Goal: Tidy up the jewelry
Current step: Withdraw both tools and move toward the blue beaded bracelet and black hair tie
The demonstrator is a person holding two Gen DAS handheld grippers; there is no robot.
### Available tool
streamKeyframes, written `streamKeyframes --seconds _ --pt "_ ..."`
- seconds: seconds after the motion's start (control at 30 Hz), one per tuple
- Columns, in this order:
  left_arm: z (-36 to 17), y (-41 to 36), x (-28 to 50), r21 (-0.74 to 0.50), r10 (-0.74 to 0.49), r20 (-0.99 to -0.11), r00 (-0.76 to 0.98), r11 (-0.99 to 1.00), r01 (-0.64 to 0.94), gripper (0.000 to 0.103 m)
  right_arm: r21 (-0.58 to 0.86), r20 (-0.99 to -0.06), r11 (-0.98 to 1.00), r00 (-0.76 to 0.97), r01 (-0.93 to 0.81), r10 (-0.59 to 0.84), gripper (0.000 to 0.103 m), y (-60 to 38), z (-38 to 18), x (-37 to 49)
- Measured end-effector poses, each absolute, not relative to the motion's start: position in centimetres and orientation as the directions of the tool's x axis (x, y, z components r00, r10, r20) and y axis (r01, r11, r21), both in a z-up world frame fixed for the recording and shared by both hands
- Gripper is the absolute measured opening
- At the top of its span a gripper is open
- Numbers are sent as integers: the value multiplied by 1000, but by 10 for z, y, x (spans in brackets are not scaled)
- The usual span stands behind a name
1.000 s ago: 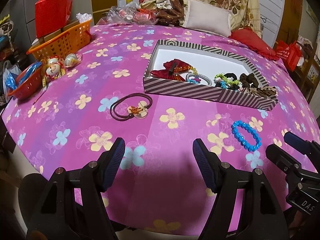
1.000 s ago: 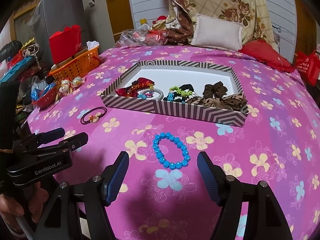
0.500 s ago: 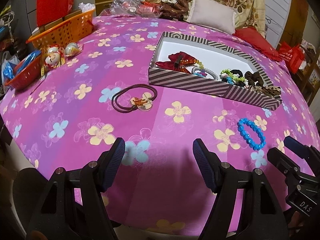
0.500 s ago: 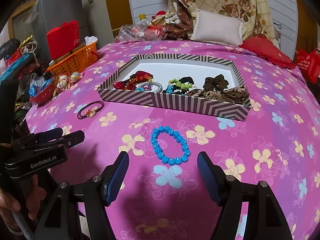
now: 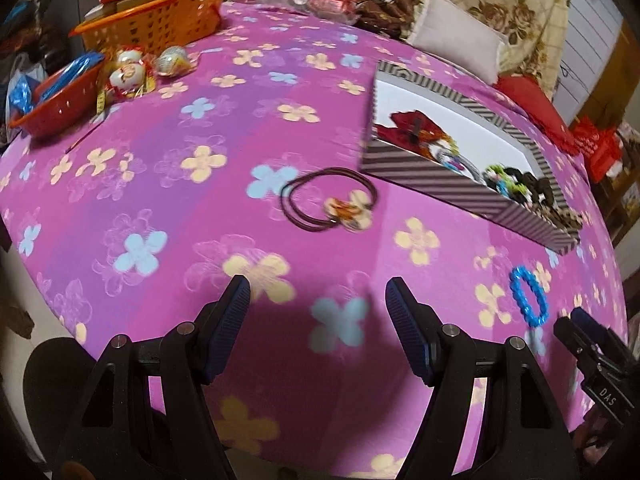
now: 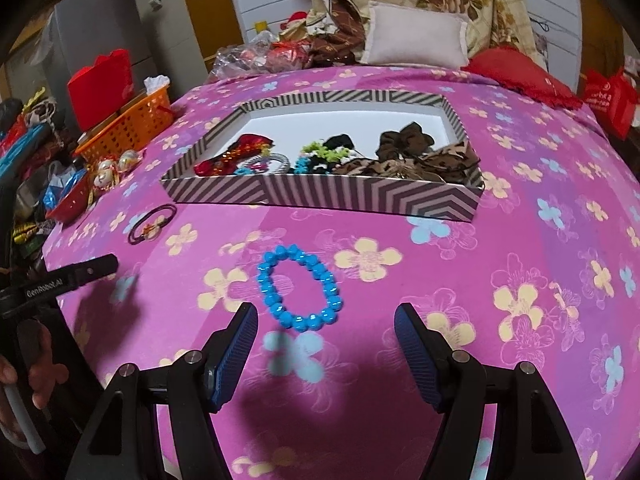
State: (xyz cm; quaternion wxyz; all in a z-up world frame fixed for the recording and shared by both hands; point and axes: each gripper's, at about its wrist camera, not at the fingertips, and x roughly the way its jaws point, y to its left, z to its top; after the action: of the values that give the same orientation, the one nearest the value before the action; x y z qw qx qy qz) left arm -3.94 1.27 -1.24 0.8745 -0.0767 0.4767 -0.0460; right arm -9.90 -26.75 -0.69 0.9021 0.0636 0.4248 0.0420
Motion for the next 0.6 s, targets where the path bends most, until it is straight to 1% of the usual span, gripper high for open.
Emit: streamKeyframes --seconds 0.23,0.27,0.3,0.33,0.43,0.5,0.6 --pt "-11 29 -19 -177 -133 -831 540 984 -31 70 103 -770 993 627 -60 118 68 -264 -13 -84" --pt "-11 31 -15 -169 -121 -832 541 985 -39 70 97 -771 993 626 -64 115 66 -264 -14 -81" --pt "-10 33 -11 -165 -115 -832 542 985 -43 70 87 -772 994 627 -67 109 62 -264 -15 -79" --pt "-10 35 -7 -161 -110 -832 543 986 -46 70 79 -776 994 622 -69 105 60 -265 -16 -76" --pt "-10 37 6 -143 -94 -838 538 988 -51 70 77 -785 994 610 -79 109 58 -266 -21 -69" --pt "-12 36 15 -132 -88 -843 530 990 -45 70 66 -790 994 605 -86 104 55 -266 -24 -65" --pt "-17 33 26 -104 -67 -853 517 994 -41 70 39 -789 995 608 -97 90 54 -263 -25 -61"
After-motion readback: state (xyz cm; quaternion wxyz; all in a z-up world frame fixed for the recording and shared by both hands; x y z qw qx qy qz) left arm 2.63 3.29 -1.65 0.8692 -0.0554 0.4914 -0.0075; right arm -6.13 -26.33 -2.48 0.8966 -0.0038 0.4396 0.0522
